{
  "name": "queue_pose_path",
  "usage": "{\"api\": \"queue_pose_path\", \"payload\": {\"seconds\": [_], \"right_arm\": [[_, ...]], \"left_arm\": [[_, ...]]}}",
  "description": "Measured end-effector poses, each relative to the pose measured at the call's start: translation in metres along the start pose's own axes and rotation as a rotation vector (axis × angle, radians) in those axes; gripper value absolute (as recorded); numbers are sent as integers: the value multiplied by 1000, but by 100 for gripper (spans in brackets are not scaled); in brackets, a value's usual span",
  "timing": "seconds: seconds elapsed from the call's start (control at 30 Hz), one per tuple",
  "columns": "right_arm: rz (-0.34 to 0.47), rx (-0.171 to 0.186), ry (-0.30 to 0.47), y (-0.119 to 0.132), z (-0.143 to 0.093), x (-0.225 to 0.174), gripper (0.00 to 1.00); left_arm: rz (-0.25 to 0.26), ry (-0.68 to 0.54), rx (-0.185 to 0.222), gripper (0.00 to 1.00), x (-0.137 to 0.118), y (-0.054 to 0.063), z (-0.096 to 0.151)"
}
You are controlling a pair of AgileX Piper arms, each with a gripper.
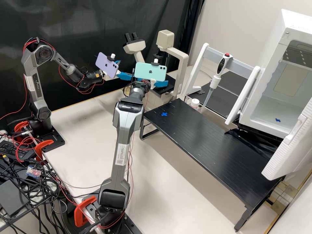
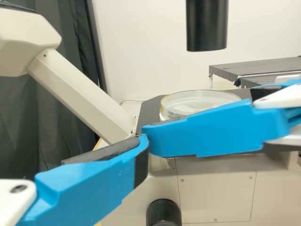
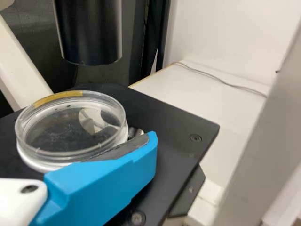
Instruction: Move the petri dish to the bench
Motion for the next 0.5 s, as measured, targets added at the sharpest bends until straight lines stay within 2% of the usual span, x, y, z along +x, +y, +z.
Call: {"api": "queue_pose_path", "payload": {"seconds": [0.07,0.1,0.23,0.33,0.5], "right_arm": [[9,3,15,3,-2,-6,100],[15,33,26,5,-4,-10,100],[27,74,51,11,-8,-20,100],[35,76,59,14,-11,-22,100],[31,56,49,13,-10,-21,100]], "left_arm": [[0,0,0,100,0,0,0],[0,0,0,100,0,0,0],[0,0,0,100,0,0,0],[0,0,0,100,0,0,0],[0,0,0,100,0,0,0]]}}
